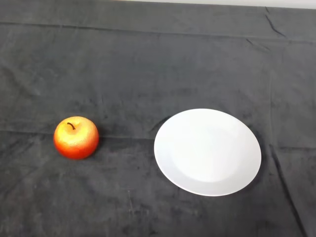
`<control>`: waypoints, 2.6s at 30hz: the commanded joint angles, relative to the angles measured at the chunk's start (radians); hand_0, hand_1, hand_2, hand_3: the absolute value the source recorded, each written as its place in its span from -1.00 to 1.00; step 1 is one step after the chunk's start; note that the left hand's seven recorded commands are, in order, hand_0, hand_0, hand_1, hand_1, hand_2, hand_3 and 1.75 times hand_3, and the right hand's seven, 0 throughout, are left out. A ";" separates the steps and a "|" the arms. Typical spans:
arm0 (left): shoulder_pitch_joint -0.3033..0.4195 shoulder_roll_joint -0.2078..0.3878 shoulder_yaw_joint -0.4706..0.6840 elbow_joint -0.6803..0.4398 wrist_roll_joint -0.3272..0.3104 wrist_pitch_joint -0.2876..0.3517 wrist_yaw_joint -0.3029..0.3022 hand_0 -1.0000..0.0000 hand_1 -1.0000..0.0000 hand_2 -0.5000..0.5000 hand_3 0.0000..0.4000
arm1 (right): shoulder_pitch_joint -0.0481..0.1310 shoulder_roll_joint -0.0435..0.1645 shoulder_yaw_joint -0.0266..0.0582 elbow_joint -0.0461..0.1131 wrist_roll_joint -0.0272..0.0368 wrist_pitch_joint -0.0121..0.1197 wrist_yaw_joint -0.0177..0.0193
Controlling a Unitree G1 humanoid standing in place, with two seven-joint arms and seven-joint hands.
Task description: Move the apple to the plate
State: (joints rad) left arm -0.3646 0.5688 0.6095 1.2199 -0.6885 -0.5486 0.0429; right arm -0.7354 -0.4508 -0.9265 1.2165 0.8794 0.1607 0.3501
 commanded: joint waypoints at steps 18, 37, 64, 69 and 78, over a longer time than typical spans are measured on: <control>-0.035 -0.026 -0.015 -0.058 0.094 -0.007 0.004 1.00 1.00 0.00 -1.00 | 0.002 -0.023 -0.0090 0.002 0.0072 -0.006 0.0015; -0.067 -0.093 -0.172 -0.083 0.303 -0.108 0.024 1.00 1.00 0.00 -1.00 | 0.003 -0.022 -0.0084 -0.001 0.0071 -0.005 0.0006; -0.078 -0.180 -0.422 -0.101 0.626 -0.242 0.094 1.00 1.00 0.00 -1.00 | 0.005 -0.021 -0.0073 -0.004 0.0069 -0.005 -0.0012; -0.081 -0.203 -0.479 -0.103 0.686 -0.264 0.102 1.00 1.00 0.00 -1.00 | 0.005 -0.021 -0.0072 -0.005 0.0070 -0.005 -0.0014; -0.082 -0.217 -0.564 -0.104 0.772 -0.307 0.101 1.00 1.00 0.00 -1.00 | 0.005 -0.020 -0.0071 -0.005 0.0071 -0.005 -0.0017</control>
State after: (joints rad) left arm -0.4172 0.3565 0.0563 1.1434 0.0573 -0.8390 0.1385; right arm -0.7354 -0.4505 -0.9256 1.2164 0.8794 0.1607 0.3501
